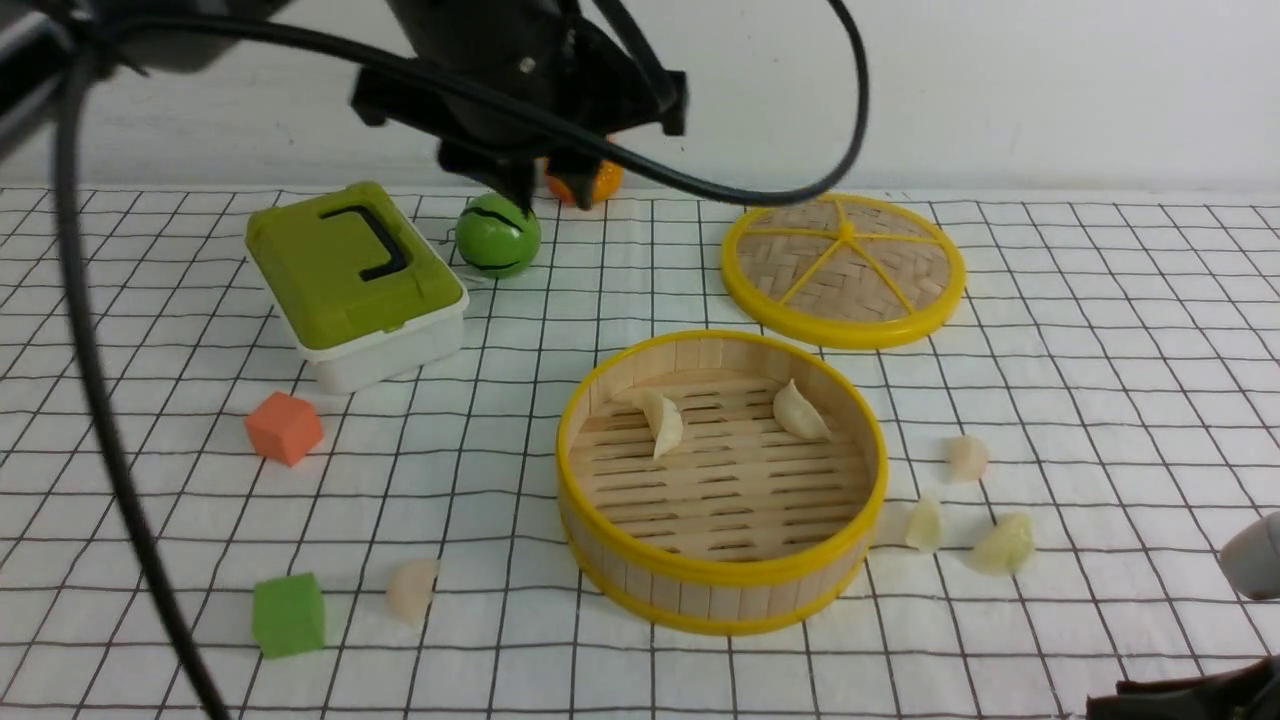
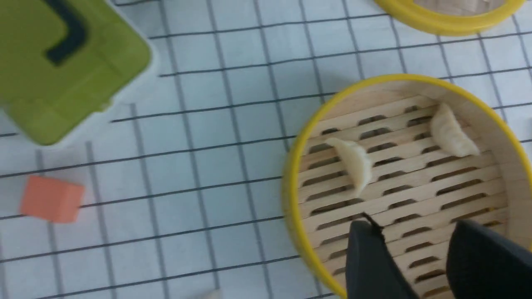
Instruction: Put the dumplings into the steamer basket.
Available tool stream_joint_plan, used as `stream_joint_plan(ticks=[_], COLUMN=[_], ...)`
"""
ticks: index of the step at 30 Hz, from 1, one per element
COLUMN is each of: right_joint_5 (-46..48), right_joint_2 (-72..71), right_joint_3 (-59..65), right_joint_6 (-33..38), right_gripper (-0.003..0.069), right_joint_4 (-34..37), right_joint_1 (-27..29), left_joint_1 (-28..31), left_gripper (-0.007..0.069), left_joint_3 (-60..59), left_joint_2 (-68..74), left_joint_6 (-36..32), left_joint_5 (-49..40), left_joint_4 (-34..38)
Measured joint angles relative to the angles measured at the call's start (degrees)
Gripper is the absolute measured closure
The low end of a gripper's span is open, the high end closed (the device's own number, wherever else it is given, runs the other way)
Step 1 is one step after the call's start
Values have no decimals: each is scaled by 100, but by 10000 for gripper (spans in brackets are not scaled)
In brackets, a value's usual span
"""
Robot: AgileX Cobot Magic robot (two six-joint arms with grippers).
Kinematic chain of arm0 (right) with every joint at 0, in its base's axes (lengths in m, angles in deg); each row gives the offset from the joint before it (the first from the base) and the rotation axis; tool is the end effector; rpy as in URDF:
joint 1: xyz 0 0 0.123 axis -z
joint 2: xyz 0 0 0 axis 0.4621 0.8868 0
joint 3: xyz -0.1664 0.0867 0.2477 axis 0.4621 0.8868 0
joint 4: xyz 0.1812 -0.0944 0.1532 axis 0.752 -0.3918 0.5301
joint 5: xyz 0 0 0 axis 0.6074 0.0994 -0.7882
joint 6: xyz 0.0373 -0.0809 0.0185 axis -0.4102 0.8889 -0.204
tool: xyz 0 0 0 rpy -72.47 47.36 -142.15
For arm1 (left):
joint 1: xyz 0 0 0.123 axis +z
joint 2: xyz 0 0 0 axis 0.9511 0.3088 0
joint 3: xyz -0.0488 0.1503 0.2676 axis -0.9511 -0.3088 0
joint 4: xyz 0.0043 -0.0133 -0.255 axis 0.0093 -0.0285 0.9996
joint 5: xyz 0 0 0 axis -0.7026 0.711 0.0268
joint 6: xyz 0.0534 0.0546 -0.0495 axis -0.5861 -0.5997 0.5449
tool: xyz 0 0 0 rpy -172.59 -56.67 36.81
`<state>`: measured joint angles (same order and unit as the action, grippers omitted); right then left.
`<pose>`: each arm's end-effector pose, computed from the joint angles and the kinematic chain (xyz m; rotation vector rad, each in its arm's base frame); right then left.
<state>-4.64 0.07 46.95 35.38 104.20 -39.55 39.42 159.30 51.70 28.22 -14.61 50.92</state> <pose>0.1153 0.0562 0.2654 -0.2662 2.3548 0.5732 0.3491 -0.2013 0.4307 0.1692 2.4926 -0.1320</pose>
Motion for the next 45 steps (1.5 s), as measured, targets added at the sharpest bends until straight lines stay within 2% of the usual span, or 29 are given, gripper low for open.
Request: stream_joint_plan(ticks=[4,7,9,11,15,23,31,38,45], right_joint_5=[-5,-5,-5,-31,-90,-138,-144,-133,-123], right_joint_2=[0,0,0,0,0,0,0,0,0], right_joint_3=[0,0,0,0,0,0,0,0,0], right_joint_6=[0,0,0,0,0,0,0,0,0], right_gripper=[484,484,484,482,481,481,478,471,463], right_joint_4=[0,0,0,0,0,0,0,0,0], right_joint_1=[0,0,0,0,0,0,0,0,0], left_joint_1=[112,376,479,718,935,966,966,966,966], left_gripper=[355,355,355,355,356,356,358,419,412], left_joint_3=[-998,-2689,-3011,-3845,-4590,-4642,-4642,-4642,-4642], left_joint_2=[-461,-767,-774,-741,-621,-171,219,359,364], left_joint_6=[118,706,866,1190,1202,643,611,595,595], left_joint_5=[151,1023,1219,1701,2140,2563,2763,2922,2922], left_joint_4=[-221,-143,-107,68,302,382,356,286,280])
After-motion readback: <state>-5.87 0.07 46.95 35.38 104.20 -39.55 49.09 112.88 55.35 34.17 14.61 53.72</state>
